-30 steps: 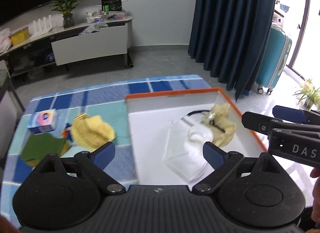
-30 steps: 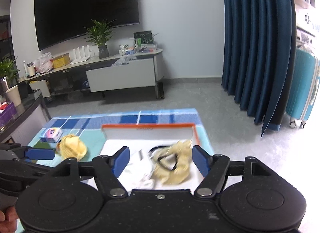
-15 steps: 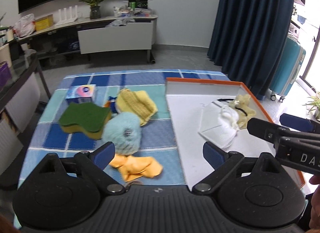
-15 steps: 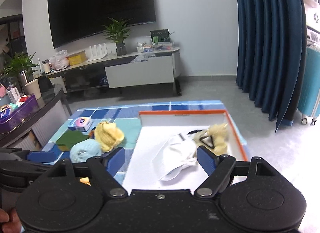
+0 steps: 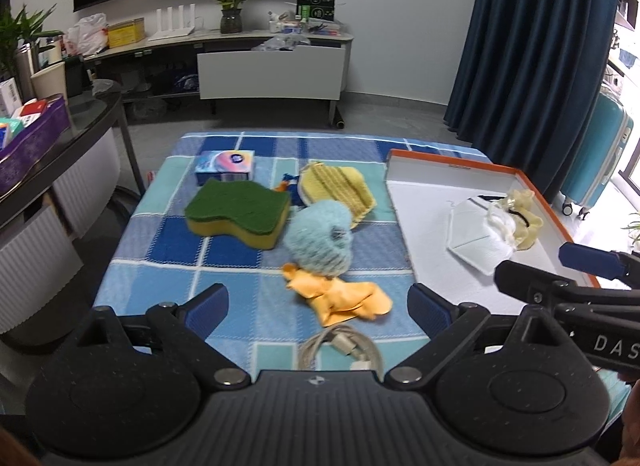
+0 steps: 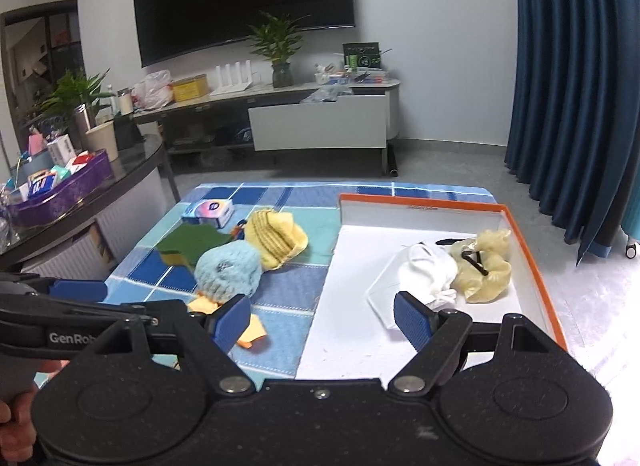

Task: Organize soft objects

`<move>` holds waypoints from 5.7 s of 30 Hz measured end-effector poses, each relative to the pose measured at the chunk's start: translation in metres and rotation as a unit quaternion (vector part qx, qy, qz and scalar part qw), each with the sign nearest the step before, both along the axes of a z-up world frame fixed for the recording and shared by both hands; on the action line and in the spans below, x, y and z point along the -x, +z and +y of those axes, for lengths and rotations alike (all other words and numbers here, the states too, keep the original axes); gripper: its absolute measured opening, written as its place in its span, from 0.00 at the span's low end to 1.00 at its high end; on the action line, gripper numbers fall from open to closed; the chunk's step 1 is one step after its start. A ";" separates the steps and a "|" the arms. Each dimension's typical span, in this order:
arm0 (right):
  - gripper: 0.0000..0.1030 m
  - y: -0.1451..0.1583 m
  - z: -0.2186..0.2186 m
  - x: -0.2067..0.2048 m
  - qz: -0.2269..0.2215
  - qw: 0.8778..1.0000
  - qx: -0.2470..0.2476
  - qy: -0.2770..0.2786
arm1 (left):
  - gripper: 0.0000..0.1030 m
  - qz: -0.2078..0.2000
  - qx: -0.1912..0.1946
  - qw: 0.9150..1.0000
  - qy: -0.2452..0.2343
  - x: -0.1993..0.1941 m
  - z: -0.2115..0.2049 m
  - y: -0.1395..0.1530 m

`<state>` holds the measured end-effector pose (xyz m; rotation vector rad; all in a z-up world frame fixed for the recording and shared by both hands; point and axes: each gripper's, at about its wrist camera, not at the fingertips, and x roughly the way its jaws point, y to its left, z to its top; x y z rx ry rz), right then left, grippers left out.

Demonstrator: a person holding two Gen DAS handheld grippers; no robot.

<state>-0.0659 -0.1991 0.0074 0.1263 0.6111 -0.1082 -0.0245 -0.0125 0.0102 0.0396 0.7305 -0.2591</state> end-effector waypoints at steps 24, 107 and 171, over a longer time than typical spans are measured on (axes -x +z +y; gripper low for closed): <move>0.90 -0.061 0.059 -0.025 0.078 0.990 -0.065 0.094 | 0.96 0.035 -0.003 0.996 0.084 -0.006 0.063 -0.022; 0.75 -0.006 0.019 0.024 -0.020 0.999 -0.028 0.041 | 0.43 -0.004 0.007 1.000 0.028 0.017 0.008 -0.004; 0.76 0.010 -0.025 0.055 -0.048 0.998 -0.029 -0.020 | 0.44 -0.015 0.024 0.999 -0.036 0.037 -0.043 0.007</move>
